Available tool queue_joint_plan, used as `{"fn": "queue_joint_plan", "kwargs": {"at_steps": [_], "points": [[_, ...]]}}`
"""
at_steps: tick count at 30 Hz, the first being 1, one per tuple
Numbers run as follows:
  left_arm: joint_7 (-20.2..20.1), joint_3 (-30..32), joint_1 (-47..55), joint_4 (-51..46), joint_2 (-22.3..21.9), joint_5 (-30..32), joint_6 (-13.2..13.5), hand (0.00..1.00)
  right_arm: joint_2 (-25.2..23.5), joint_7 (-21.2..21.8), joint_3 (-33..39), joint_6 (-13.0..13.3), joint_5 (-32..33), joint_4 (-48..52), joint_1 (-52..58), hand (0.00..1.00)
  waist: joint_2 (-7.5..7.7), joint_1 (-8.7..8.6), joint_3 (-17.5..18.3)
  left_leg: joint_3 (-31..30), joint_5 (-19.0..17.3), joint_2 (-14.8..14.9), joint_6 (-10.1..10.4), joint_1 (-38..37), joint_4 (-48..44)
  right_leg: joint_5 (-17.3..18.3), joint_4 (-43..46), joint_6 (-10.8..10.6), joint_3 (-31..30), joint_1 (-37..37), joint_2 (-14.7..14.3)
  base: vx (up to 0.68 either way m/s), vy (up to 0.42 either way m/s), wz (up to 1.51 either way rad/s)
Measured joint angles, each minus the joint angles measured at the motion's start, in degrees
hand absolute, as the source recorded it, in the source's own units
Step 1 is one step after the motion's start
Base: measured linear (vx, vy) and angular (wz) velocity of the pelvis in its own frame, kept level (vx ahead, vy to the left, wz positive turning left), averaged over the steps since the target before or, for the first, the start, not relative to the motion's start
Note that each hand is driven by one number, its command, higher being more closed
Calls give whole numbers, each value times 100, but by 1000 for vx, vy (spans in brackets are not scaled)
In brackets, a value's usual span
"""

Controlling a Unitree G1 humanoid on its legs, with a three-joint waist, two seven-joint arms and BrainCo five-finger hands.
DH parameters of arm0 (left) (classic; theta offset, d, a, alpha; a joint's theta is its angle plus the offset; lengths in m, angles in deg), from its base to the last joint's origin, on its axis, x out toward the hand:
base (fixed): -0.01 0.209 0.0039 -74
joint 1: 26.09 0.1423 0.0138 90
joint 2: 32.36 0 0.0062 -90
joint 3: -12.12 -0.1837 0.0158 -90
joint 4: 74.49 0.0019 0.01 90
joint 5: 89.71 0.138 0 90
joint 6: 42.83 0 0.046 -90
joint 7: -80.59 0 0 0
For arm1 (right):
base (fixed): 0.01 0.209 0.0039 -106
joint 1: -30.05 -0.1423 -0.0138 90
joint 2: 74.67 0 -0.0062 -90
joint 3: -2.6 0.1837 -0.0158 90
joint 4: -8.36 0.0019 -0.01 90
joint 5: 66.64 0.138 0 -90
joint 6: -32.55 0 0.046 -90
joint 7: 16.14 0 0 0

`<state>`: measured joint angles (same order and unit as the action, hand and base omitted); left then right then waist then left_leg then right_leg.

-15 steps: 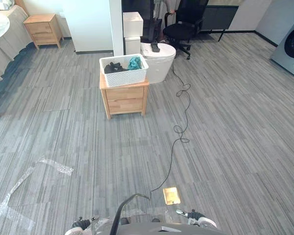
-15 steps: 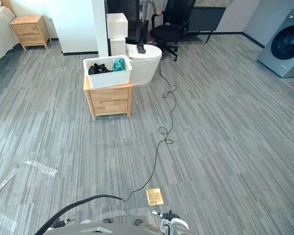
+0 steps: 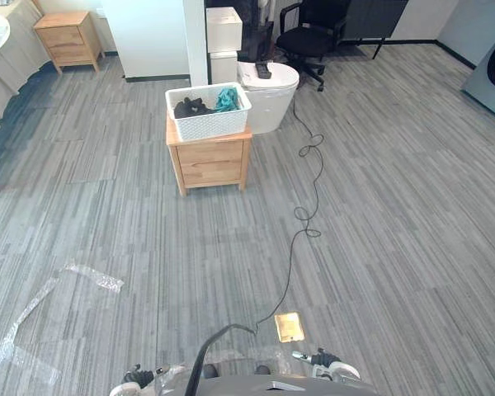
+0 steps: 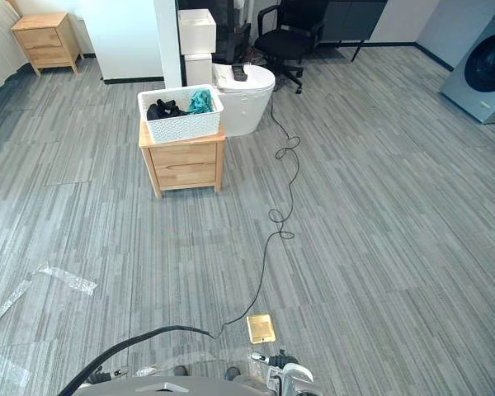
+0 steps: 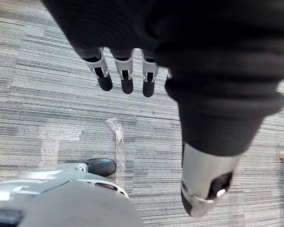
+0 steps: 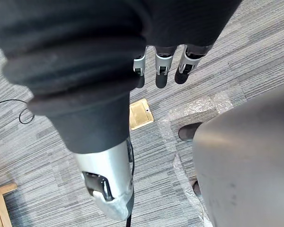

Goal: Pick up the laundry basket with both hands and put the clothes into the washing machine.

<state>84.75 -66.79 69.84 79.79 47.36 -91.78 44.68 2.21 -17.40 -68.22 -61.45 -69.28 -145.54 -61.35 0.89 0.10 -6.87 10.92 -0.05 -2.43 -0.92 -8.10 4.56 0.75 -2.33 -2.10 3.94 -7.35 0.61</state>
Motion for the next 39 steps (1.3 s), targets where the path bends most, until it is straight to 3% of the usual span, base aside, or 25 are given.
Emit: {"fn": "queue_joint_plan", "kwargs": {"at_steps": [24,29,32,33,34,36,38,39], "points": [[6,7,-28,161,28,-9,-13,0,-9,-12,-162,6,2,-11,-55,0,30,7,-47,36,-3,-1,-8,11,36,-2,-9,18,-24,40,0,0,0,-1],[37,19,-98,147,78,-14,-12,0,-2,-16,-219,4,23,-13,-160,0,57,95,-132,160,-43,2,-3,190,35,47,172,-22,-135,330,-3,-18,-3,-11],[42,16,-151,140,146,-41,-20,0,-9,-28,-54,6,248,-11,-198,0,134,59,-226,56,-132,-90,-136,352,34,484,886,-151,41,723,145,-5,17,34],[41,5,-166,151,204,-61,-21,0,-20,-47,201,7,402,-6,-158,0,227,15,-270,6,-241,-184,-182,252,13,878,1532,-469,310,882,382,121,15,83],[41,2,-188,155,196,-70,-22,0,-16,-52,266,6,470,-7,-89,0,234,3,-312,2,-244,-182,-200,209,2,938,2018,-540,330,1039,438,158,42,73],[45,148,-202,154,156,-140,-90,0,-82,-54,457,23,639,227,-85,0,224,160,-443,-33,-381,-173,-297,106,-145,882,4539,-273,292,2230,669,151,62,23],[44,275,-199,154,165,-187,-157,0,-209,-50,465,59,752,319,-106,0,312,167,-483,-81,-696,-105,-297,88,-471,968,5391,-279,310,2723,702,218,42,10],[42,292,-212,151,173,-227,-180,0,-252,-52,465,99,779,394,-121,0,320,168,-479,-80,-878,-13,-246,13,-585,1053,5373,-229,433,2994,679,335,69,-5]]}}
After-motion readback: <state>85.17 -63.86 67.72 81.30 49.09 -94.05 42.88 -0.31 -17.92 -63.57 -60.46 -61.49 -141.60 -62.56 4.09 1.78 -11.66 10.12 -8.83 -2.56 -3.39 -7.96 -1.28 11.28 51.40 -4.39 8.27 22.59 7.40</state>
